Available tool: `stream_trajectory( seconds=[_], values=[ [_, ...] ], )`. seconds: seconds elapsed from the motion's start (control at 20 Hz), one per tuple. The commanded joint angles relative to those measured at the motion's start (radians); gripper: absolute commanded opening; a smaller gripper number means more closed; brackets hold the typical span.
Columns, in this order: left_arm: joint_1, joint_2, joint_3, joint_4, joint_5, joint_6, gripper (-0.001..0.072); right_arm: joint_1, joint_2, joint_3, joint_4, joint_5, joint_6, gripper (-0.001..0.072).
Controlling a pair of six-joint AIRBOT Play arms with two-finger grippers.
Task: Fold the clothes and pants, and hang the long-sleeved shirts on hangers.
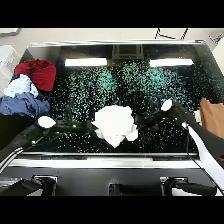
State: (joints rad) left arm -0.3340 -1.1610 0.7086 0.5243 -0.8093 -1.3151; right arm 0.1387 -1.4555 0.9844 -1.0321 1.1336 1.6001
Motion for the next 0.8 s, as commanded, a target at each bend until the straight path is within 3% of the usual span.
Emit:
stream_trajectory(
  seconds=[0.0,0.35,0.5,0.75],
  values=[
    [0.110,0.132,0.103,0.066,-0.032,0.016,0.0027,-0.033,0.095,0.128,-0.156,0.004,0.016,0.0040],
    [0.433,0.417,0.644,0.068,-0.021,0.014,0.0027,-0.206,0.425,0.653,-0.289,-0.121,0.004,0.0042],
    [0.549,0.499,0.764,0.069,0.000,-0.013,0.0027,-0.206,0.576,0.716,-0.333,-0.180,0.000,0.0043],
    [0.670,0.624,0.784,0.071,0.079,-0.084,0.0027,-0.206,0.744,0.716,-0.376,-0.250,0.011,0.0043]
  ],
)
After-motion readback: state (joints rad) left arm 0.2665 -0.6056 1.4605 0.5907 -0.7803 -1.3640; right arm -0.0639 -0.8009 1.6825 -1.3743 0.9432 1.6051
